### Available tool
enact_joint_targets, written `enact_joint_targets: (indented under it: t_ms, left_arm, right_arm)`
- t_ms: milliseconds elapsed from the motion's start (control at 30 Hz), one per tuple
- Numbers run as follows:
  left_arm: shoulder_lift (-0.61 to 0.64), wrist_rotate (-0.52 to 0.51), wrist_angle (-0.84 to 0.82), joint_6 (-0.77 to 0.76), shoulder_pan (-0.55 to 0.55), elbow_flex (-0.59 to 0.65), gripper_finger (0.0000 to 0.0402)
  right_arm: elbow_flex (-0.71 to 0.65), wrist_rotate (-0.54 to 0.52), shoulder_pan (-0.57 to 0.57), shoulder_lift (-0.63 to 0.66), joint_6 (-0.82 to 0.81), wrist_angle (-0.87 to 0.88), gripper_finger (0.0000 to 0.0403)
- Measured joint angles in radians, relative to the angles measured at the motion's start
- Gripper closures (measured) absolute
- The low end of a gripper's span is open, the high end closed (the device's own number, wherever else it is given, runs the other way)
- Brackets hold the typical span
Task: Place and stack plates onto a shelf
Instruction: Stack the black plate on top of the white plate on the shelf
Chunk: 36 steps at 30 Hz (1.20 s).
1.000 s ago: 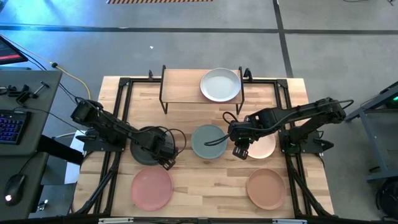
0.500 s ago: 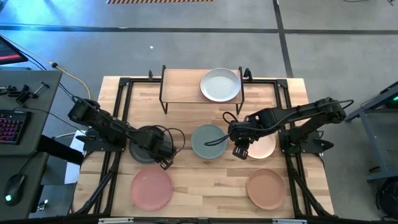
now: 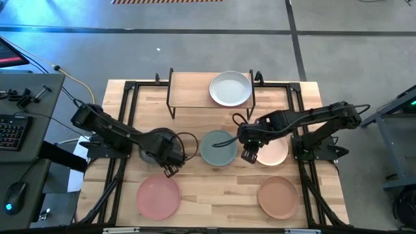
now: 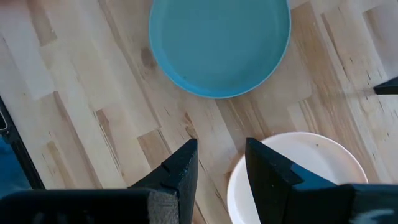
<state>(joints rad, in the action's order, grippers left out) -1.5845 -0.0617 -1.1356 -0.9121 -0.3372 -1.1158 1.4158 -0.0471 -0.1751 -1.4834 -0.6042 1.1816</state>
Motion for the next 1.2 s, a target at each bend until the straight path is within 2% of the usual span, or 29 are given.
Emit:
enact_joint_targets:
  t_ms: [267, 467, 667, 1000, 1200]
  left_arm:
    - [0.0, -0.052, -0.171, 0.01, 0.001, -0.122, 0.0401]
    - [0.0, -0.054, -0.312, -0.003, 0.0, -0.191, 0.0401]
    - [0.001, -0.085, -0.436, -0.026, 0.0, -0.311, 0.0401]
    - [0.002, -0.163, -0.436, 0.04, 0.021, -0.494, 0.0401]
    - [0.002, -0.237, -0.435, 0.176, 0.072, -0.581, 0.0401]
  right_arm:
    - [0.0, 0.002, 0.044, 0.0, 0.03, 0.001, 0.029]
    - [0.0, 0.031, 0.071, 0.0, 0.065, 0.003, 0.029]
    - [0.006, 0.033, 0.105, 0.0, 0.074, 0.006, 0.029]
    - [0.116, 0.003, 0.202, 0.0, 0.09, 0.019, 0.029]
    - [0.206, -0.013, 0.263, 0.0, 0.115, 0.035, 0.029]
